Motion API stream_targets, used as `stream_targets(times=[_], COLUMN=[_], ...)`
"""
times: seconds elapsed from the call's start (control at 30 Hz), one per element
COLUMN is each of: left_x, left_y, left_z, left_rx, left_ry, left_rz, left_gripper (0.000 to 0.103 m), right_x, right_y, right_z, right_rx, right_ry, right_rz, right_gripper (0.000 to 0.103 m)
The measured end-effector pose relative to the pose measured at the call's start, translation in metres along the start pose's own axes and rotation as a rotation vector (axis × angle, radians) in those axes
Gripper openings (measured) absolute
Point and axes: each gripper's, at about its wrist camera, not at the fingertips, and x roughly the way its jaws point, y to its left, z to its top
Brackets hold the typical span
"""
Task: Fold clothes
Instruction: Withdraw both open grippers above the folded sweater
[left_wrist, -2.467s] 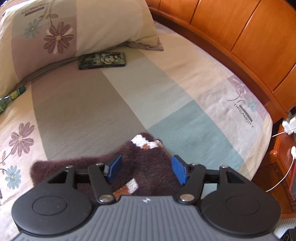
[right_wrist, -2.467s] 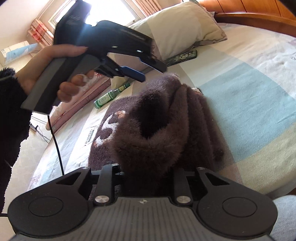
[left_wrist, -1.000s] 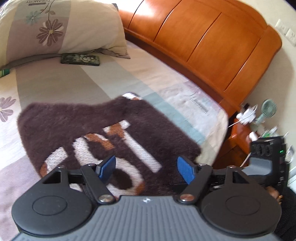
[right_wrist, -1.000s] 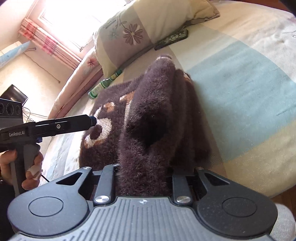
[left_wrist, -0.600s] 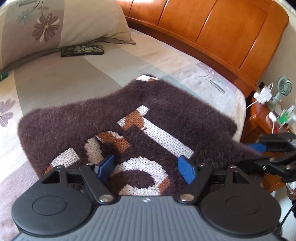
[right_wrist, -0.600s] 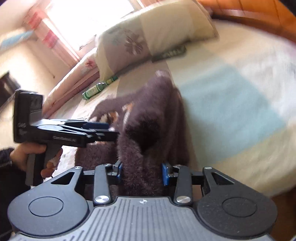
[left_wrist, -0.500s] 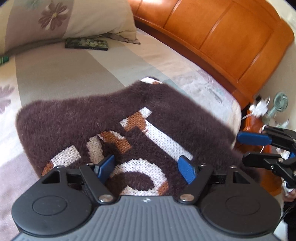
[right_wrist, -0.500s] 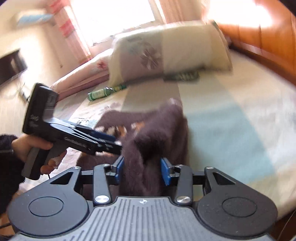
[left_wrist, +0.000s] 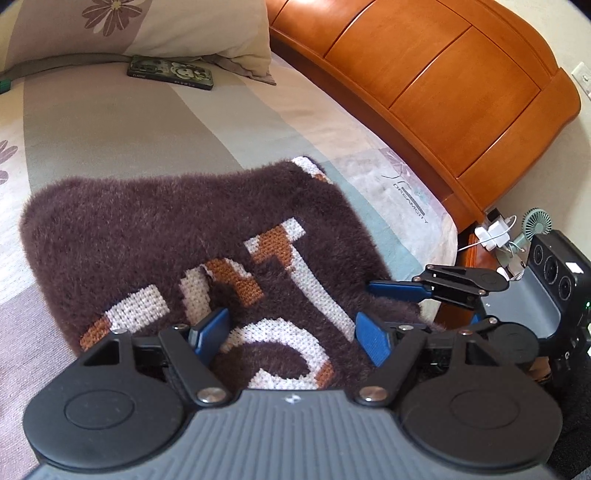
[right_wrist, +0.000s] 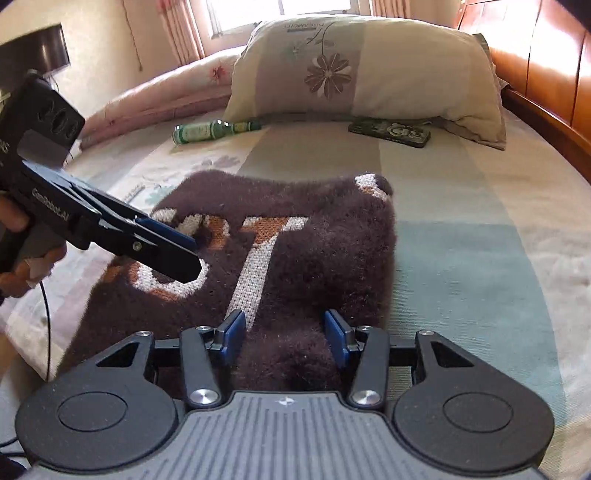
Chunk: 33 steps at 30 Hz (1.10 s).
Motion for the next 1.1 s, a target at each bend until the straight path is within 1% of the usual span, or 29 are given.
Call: stream_targets(times=[0.13,0.2,0.23,0.37,0.5,0.73,0.77,0.8,0.9,1.0,1.07,1.1], left_x=[-0.002,-0.006,-0.008,-0.01,-0.011,-0.014,-0.016,-0.017,-0.021,-0.035,-0.05,-0.057], left_y=[0.001,-0.002,-0.004,-0.007,-0.009,-0.014,-0.015,-0.017,-0.02,-0.025,-0.029,-0.032], left_z=[0.0,-0.001,-0.003,-0.015,-0.026,-0.046,-0.047,-0.047,-0.049,-0.052,-0.055,-0.057], left_rx=[0.002,0.001,-0.001,-0.025,-0.048,-0.087,-0.087,-0.087,-0.089,-0.117,-0.105,-0.087], left_ry=[-0.001,-0.008,-0.01,-0.006,-0.003,0.003,0.001,0.0,-0.003,-0.038,-0.078,-0.099], left_rz=[-0.004,0.009,0.011,-0.015,-0.041,-0.078,-0.069,-0.059,-0.031,-0.017,0.013,0.044], left_gripper=[0.076,0.076,0.074,0.075,0.079,0.076,0.074,0.07,0.069,0.07,0.075,0.078], right_x=[0.0,0.0,-0.001,0.001,0.001,-0.001,0.0,0.0,-0.001,-0.008,-0.023,-0.031], right_y=[0.006,0.008,0.009,0.006,0.005,0.003,0.003,0.003,0.004,0.012,0.023,0.029], right_z=[0.004,0.006,0.006,0.006,0.005,0.001,0.0,-0.001,-0.002,-0.001,-0.001,0.0], right_rx=[-0.008,-0.013,-0.012,0.004,0.015,0.013,0.012,0.015,0.022,0.008,-0.008,-0.016], right_ry=[0.009,0.008,0.007,-0.001,-0.008,-0.024,-0.028,-0.032,-0.041,-0.051,-0.07,-0.079], right_rz=[-0.015,-0.019,-0.019,-0.015,-0.006,0.0,-0.002,-0.001,-0.003,-0.018,-0.025,-0.028], right_gripper=[0.053,0.053,0.053,0.053,0.053,0.053,0.053,0.053,0.053,0.053,0.055,0.056])
